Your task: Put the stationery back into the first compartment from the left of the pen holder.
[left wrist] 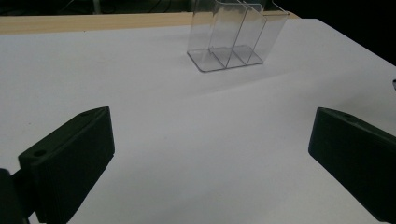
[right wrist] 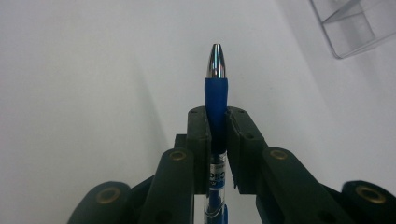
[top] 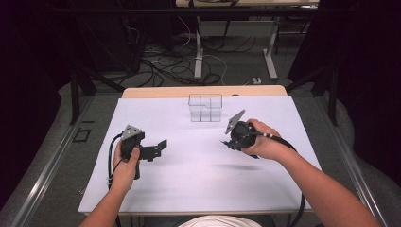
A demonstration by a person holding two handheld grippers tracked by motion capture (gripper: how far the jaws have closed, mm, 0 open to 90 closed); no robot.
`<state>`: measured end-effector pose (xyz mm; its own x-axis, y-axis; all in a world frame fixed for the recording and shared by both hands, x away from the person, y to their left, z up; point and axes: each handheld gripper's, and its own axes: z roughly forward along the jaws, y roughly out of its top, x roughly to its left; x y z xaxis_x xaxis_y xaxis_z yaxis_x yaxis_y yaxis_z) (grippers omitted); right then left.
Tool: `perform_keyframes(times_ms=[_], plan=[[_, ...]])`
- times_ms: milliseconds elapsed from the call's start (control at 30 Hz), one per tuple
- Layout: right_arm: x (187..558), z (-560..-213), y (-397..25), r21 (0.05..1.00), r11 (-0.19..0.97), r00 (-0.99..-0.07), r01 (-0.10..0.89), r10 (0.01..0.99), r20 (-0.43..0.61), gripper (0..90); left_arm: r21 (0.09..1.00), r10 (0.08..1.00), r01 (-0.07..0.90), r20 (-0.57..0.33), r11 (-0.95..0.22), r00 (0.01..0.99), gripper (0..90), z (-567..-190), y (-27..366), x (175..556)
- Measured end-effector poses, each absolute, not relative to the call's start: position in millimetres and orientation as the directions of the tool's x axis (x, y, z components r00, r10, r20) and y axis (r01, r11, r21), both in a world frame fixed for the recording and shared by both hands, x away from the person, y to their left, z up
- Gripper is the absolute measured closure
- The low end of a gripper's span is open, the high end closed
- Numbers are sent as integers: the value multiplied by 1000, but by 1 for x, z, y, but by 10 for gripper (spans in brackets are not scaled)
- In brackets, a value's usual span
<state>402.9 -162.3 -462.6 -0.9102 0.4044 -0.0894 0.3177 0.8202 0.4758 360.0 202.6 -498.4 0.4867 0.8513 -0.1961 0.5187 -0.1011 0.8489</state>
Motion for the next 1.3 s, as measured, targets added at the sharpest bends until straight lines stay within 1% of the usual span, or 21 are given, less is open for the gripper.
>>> perform_keyframes(times_ms=[200, 233, 267, 300, 400, 533, 767, 1000, 1133, 1300], plan=[[420, -451, -173, 582, 687, -851, 435, 524, 18, 800, 848, 852, 520, -194, -103, 486, 2, -498, 201, 360], [422, -449, -174, 598, 659, -836, 456, 548, 33, 800, 850, 851, 516, -191, -105, 489, 2, -498, 201, 360], [427, -445, -177, 630, 606, -811, 486, 581, 67, 799, 851, 852, 514, -192, -102, 487, 2, -498, 201, 360], [427, -445, -177, 630, 606, -811, 486, 581, 67, 799, 851, 851, 516, -195, -100, 487, 2, -498, 201, 360], [435, -442, -180, 682, 532, -786, 502, 610, 103, 799, 854, 851, 512, -195, -97, 488, 2, -497, 201, 360], [444, -438, -181, 737, 463, -772, 492, 623, 124, 799, 856, 850, 507, -193, -98, 489, 2, -497, 203, 360], [451, -428, -174, 817, 396, -765, 419, 638, 83, 798, 853, 854, 515, -207, -81, 477, 2, -495, 208, 363], [457, -422, -166, 865, 332, -758, 375, 647, 80, 799, 852, 859, 523, -244, -32, 450, 3, -496, 216, 366], [458, -421, -162, 886, 313, -756, 343, 651, 63, 799, 853, 860, 520, -246, -26, 447, 3, -497, 217, 367], [463, -418, -157, 903, 275, -752, 330, 654, 75, 799, 856, 858, 516, -240, -33, 454, 3, -495, 217, 367]])
